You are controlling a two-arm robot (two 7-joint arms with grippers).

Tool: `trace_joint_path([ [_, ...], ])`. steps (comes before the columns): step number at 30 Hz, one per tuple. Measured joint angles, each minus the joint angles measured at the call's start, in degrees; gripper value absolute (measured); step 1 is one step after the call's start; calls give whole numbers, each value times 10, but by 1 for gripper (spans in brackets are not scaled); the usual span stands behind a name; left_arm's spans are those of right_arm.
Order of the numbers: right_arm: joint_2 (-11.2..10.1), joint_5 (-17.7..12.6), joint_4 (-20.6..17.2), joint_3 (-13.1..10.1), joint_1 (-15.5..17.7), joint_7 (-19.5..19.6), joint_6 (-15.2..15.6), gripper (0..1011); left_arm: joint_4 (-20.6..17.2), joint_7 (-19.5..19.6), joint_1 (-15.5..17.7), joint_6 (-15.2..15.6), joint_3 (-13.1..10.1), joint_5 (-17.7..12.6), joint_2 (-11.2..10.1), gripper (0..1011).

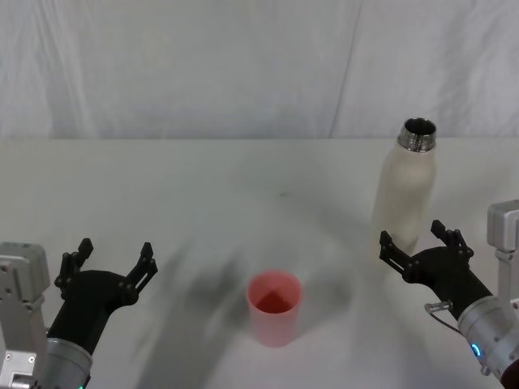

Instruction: Grasp the thermos with one hand and pour water into the cup lid.

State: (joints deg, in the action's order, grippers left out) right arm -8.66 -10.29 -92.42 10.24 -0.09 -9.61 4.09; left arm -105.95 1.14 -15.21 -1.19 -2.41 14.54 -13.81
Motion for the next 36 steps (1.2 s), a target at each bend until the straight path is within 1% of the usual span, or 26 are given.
trace_joint_path([
  [27,15,1,69,6,-57,2,-13,1001,0,0,0,0,0,0,0,1001],
  [36,21,1,82,3,-65,7,-17,1002,0,0,0,0,0,0,0,1001],
])
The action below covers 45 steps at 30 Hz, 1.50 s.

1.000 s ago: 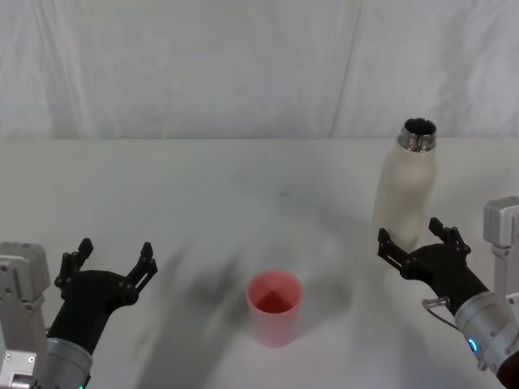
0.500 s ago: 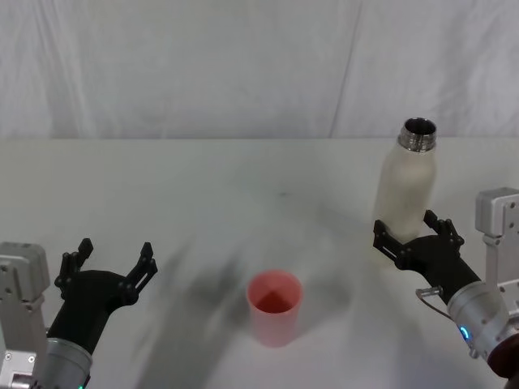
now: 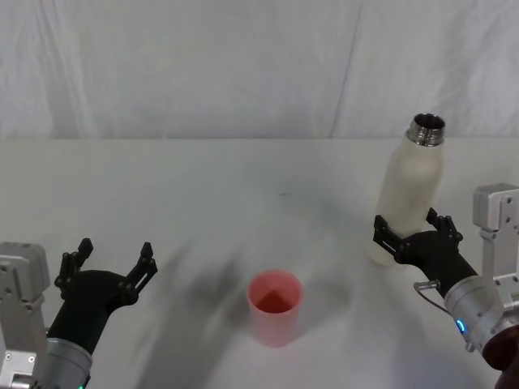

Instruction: Grasp the thermos with one hand and pour water into the cup lid.

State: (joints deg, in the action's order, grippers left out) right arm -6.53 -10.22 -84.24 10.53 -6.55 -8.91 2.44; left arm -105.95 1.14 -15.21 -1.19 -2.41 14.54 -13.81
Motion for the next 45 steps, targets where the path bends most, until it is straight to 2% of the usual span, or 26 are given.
trace_joint_path([
  [11,0,0,0,0,0,0,0,999,0,0,0,0,0,0,0,1001],
  [18,0,0,0,0,0,0,0,936,0,0,0,0,0,0,0,1001],
  [34,-1,0,0,0,1,0,0,935,0,0,0,0,0,0,0,1001],
  [40,-9,32,-21,7,12,12,-7,935,0,0,0,0,0,0,0,1001],
  [45,-18,75,-44,17,24,26,-13,935,0,0,0,0,0,0,0,1001],
])
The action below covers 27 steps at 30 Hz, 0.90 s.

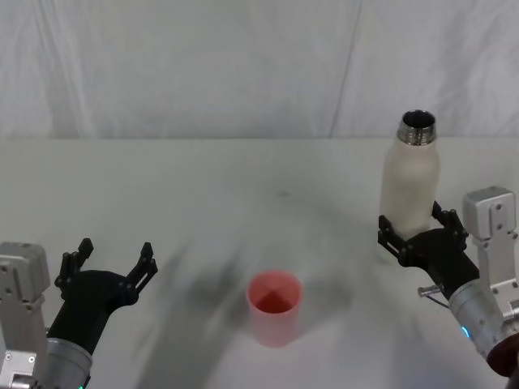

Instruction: Grasp the thermos with one hand and pour water into the cup lid.

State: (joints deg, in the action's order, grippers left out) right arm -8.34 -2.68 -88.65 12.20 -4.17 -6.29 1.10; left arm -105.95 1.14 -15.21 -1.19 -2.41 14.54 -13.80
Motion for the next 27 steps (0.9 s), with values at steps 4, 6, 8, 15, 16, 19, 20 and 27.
trace_joint_path([
  [4,-6,34,-18,6,9,10,-3,935,0,0,0,0,0,0,0,1001],
  [6,-11,59,-29,9,15,17,-6,935,0,0,0,0,0,0,0,1001],
  [8,-14,74,-36,11,19,22,-7,935,0,0,0,0,0,0,0,1001],
  [15,-32,156,-73,20,43,47,-19,935,0,0,0,0,0,0,0,1001],
  [16,-33,162,-76,21,46,49,-20,935,0,0,0,0,0,0,0,1001],
  [19,-38,189,-86,23,55,58,-26,935,0,0,0,0,0,0,0,1001],
  [20,-39,196,-88,24,57,60,-28,935,0,0,0,0,0,0,0,1001],
  [27,-54,276,-98,34,75,87,-47,935,0,0,0,0,0,0,0,1001],
])
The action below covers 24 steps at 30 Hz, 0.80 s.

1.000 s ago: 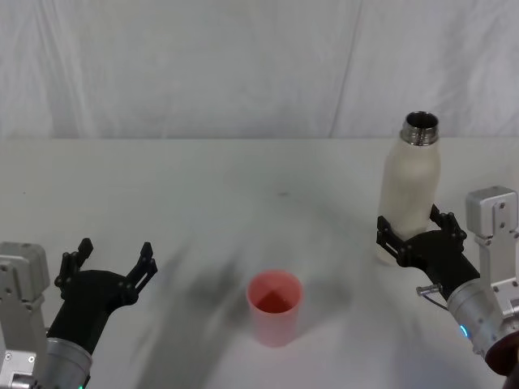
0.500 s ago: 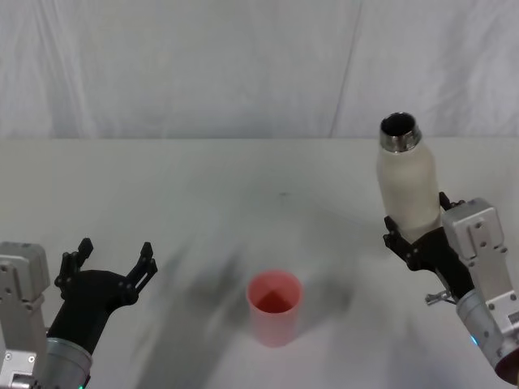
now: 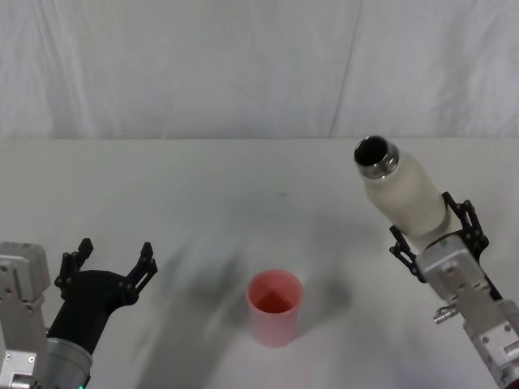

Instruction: Grasp the thermos with one hand and pour water into the cup lid.

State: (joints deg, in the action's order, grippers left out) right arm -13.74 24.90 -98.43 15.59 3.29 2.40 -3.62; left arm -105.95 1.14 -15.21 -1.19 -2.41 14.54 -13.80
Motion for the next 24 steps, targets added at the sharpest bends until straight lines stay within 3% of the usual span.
trace_joint_path([
  [17,-24,181,29,21,14,96,-32,935,0,0,0,0,0,0,0,1001],
  [24,-31,216,41,30,10,120,-35,935,0,0,0,0,0,0,0,1001],
])
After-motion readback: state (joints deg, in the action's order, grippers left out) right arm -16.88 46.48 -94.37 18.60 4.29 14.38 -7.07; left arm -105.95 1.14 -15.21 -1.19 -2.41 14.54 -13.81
